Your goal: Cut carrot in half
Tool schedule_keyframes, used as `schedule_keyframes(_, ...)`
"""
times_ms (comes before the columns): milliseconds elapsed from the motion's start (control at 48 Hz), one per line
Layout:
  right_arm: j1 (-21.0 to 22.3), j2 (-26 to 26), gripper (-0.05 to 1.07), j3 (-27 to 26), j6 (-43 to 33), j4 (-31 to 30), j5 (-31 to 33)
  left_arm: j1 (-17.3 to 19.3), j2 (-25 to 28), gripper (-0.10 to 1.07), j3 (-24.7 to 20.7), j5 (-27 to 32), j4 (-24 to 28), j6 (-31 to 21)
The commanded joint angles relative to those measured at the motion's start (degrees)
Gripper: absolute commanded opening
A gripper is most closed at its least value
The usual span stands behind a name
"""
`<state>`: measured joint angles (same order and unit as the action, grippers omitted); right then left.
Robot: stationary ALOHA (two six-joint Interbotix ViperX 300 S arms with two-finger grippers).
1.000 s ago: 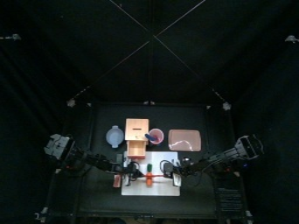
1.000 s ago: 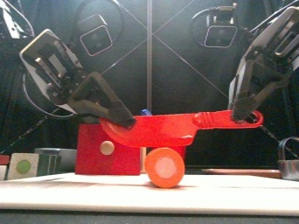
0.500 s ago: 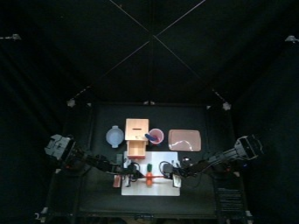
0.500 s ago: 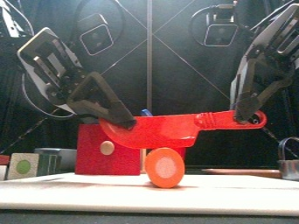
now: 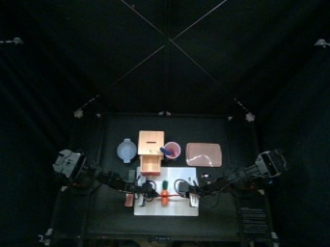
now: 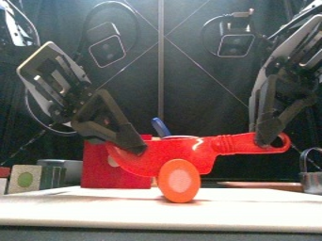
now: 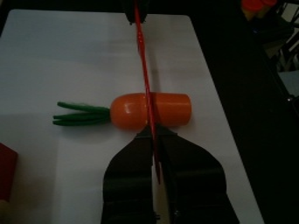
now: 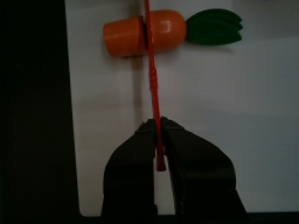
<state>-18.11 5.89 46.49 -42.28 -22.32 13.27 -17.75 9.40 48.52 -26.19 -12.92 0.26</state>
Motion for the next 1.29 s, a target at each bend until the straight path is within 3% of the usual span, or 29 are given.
schedule_keyframes(0,0.2,-0.2,0.2,-0.4,0.2,-0.2,0.5,-0.3,0.4,0.35,-0.1,1.8,0.1,0.1)
schedule_keyframes(729,0.3,-2.0,0.2,-0.4,-0.2,-1.1,0.6,-0.3,0.5,0.35,-0.4,3.5,0.1,0.1)
schedule_keyframes(1062,-0.2,-5.8,0.16,1.1,-0.4,0.5,0.6,-0.2,-0.5,0.35,-1.1,3.5,0.1,0.1)
schedule_keyframes(1271,0.3,-4.7,0.16,2.3,-0.4,-0.7,1.0,0.3,-0.6,0.35,-1.3,3.5,0.1,0.1)
